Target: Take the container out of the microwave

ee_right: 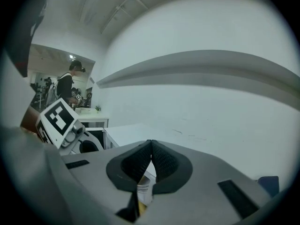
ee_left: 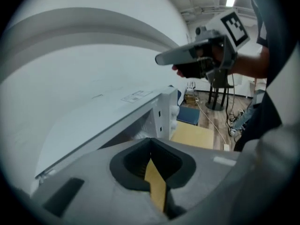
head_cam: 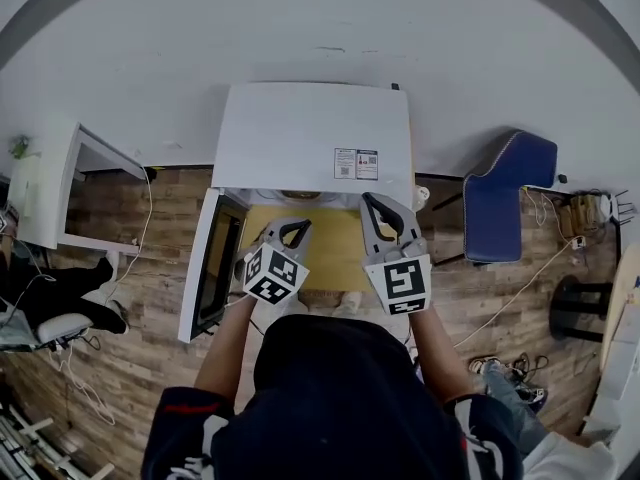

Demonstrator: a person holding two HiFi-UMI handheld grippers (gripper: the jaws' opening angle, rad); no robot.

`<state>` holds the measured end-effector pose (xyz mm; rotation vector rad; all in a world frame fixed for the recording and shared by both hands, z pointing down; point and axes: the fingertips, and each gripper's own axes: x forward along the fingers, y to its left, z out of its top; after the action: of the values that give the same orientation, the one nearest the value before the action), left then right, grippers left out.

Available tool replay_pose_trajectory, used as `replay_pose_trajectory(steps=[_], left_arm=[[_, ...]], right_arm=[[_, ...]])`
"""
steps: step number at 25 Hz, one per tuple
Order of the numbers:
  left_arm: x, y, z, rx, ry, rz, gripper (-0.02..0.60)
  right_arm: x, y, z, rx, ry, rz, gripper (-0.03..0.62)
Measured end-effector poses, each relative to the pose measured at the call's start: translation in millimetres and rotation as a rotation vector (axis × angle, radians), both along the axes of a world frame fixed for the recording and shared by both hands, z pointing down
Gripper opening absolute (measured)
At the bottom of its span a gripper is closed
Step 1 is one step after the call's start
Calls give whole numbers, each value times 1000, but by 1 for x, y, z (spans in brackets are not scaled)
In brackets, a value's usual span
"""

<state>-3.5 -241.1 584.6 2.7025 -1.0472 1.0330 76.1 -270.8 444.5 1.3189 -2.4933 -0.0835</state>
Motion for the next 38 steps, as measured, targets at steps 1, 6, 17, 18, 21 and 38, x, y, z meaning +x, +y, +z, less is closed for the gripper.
replay_pose_trajectory(steps=[1,6,17,18,21,38], left_arm=[[0,-1,13,-19,-35,22,14],[-16,-17,69,-88,-191,76,15],[-31,-67,113,-91,-326,129,87],[-31,-68,115,-94,-334,140,115],[-33,-70,121,-89,-372,172,128],[-35,-79,135,72,-666,316,51]], right_arm=[[0,1,1,1,13,2,8],[-1,-3,1,4,33,25,8],[17,-14,1,19,66,89,8],[17,-14,1,20,69,89,8],[16,-14,3,17,75,85,8],[15,-13,9,21,85,74,8]])
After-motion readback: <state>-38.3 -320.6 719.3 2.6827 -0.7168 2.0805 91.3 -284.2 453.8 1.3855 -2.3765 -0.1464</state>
